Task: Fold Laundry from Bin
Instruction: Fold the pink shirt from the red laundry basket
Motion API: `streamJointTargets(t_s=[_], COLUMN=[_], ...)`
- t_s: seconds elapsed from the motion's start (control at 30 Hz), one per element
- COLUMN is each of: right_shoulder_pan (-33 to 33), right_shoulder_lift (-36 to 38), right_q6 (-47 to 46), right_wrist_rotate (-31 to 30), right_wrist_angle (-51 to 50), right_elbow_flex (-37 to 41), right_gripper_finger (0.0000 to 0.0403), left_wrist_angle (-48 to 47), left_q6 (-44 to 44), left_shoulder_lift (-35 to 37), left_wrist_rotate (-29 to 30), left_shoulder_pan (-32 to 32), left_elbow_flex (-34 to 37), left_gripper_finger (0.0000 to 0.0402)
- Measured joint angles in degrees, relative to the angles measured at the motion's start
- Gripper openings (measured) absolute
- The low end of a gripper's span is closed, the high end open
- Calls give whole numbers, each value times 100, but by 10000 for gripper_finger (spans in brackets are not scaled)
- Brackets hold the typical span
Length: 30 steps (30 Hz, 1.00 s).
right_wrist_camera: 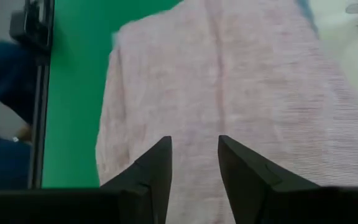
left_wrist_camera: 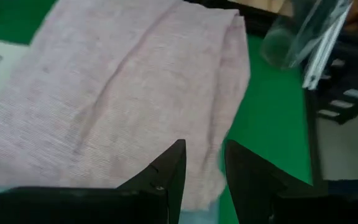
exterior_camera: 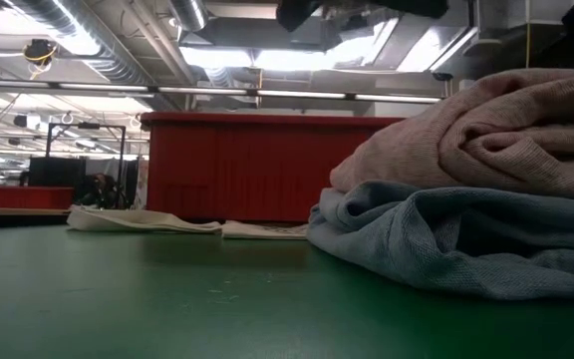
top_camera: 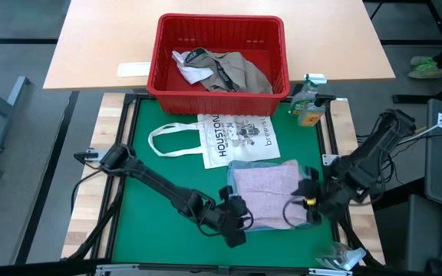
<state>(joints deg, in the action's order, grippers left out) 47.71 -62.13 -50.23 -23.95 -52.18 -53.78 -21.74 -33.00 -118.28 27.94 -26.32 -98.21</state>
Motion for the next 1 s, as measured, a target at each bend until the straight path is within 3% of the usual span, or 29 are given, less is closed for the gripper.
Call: streamJointTargets(t_s=[0.27, 0.53, 1.0], right_shoulder_pan=[598, 631, 627], right_shoulder_lift=[-743, -1509, -1698], right_q6=[-77, -314, -694], right_wrist_rotate=[-202, -71, 241], right_wrist_angle=[369, 598, 613], right_elbow_flex=[337, 770, 1012], right_gripper_finger=[131, 131, 131], left_wrist_angle=[475, 484, 486], left_q6=[225, 224, 360], left_shoulder_lift=[-722, -1371, -1434], left_wrist_rotate=[146, 108, 5], left_shoulder_pan=[-11, 104, 102], left_elbow_flex=[0, -7, -15], left_gripper_finger=[105, 105, 105])
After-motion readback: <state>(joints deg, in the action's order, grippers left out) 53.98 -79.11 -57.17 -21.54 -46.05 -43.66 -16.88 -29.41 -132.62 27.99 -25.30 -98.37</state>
